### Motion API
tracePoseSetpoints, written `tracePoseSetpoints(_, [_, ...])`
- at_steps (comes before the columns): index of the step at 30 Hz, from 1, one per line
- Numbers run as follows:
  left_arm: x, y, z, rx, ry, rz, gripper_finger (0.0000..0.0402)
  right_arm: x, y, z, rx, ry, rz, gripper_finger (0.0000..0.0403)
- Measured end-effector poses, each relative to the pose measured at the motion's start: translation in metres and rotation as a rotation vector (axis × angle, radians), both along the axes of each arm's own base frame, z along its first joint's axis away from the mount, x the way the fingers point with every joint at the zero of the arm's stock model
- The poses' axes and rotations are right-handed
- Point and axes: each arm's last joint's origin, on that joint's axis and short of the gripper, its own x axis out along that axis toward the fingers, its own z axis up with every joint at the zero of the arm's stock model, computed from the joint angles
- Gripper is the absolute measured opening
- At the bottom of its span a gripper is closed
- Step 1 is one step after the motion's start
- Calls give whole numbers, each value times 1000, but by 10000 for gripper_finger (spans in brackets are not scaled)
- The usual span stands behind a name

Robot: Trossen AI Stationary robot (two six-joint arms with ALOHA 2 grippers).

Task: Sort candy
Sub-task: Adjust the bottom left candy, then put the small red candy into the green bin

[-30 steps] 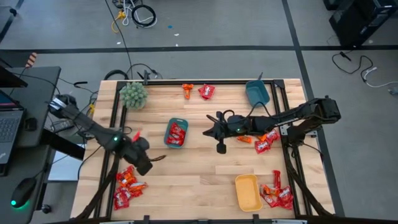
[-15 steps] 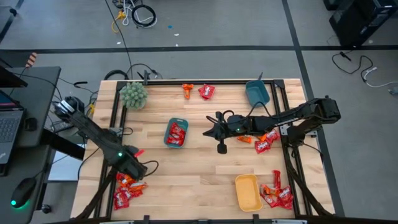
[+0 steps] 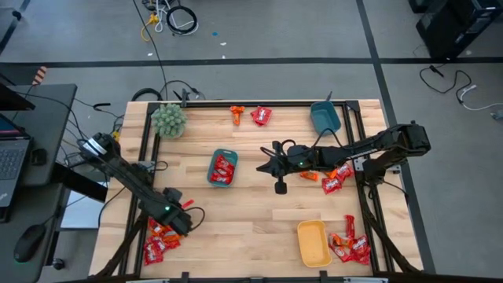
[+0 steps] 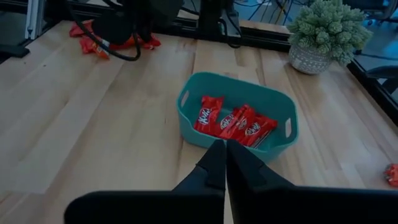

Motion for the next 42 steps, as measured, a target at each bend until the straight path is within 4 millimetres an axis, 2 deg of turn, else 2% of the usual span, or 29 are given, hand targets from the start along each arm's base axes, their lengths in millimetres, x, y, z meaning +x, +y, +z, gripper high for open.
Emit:
tracePoseSetpoints(6, [11,7,-1,78,-96,-24,0,0,0,0,-9,2,7,1])
tracePoseSetpoints(12, [38,27,6,157,-191,-150,0,0,0,0,-12,3,9,1])
tracePoseSetpoints(18, [72,51,28,148,-249,-322,0,0,0,0,-16,4,10,1])
tracePoseSetpoints(22, [88,56,47,124,-289,-443,0,0,0,0,-15,6,11,2])
tracePoseSetpoints(25, [90,56,54,97,-271,-525,0,0,0,0,-14,6,10,5])
tracePoseSetpoints(28, [86,55,53,5,-229,-575,0,0,0,0,-13,5,9,8])
tracePoseSetpoints(32, [78,56,51,-16,-149,-606,12,0,0,0,-7,5,7,17])
tracePoseSetpoints(37, [73,56,48,-26,-106,-658,59,0,0,0,-5,5,6,37])
tracePoseSetpoints(42, [70,56,36,-9,-120,-613,132,0,0,0,-5,4,6,58])
